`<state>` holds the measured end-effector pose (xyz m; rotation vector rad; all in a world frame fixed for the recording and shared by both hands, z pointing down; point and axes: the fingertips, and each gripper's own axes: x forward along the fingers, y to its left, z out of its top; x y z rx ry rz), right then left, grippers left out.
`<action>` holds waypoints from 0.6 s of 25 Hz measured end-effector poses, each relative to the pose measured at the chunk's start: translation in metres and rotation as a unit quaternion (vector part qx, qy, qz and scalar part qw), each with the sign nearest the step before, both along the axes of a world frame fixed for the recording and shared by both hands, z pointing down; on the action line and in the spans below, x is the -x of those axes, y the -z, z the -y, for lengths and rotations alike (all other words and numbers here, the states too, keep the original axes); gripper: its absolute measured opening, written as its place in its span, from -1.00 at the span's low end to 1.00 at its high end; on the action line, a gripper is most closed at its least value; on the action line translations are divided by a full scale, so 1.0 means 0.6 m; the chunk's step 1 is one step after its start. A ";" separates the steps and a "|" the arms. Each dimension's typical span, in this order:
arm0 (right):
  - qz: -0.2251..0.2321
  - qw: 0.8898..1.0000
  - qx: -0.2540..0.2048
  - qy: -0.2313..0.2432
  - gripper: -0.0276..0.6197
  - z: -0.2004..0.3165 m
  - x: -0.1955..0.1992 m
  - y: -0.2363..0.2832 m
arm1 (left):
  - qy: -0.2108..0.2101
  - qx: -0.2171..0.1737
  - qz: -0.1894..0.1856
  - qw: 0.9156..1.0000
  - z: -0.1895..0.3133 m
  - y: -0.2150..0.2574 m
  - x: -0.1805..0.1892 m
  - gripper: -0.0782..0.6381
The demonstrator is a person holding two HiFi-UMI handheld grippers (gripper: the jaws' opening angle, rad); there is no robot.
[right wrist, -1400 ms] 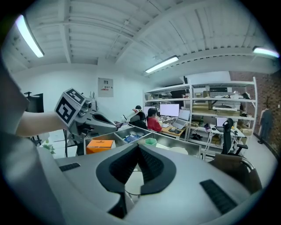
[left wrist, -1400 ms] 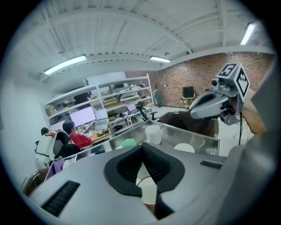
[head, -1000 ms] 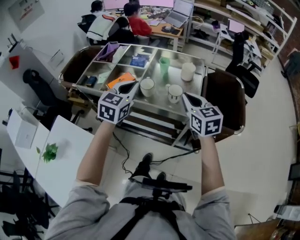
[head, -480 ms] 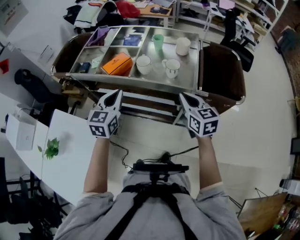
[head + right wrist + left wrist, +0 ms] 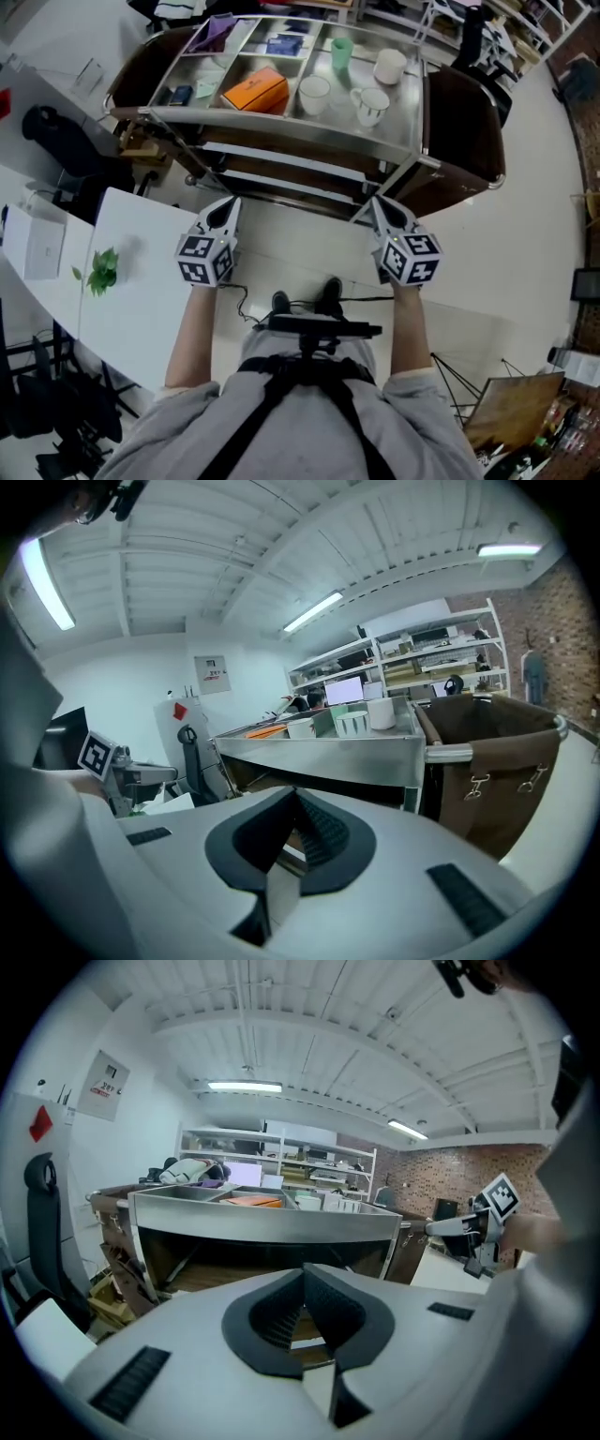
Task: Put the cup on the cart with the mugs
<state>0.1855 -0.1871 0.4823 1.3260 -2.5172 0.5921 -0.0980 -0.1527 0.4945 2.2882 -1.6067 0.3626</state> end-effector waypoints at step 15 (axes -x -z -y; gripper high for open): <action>-0.005 0.999 0.000 -0.039 -0.90 -0.062 -0.010 -0.019 | -0.015 0.019 -0.018 1.000 -0.059 -0.020 0.015 -0.77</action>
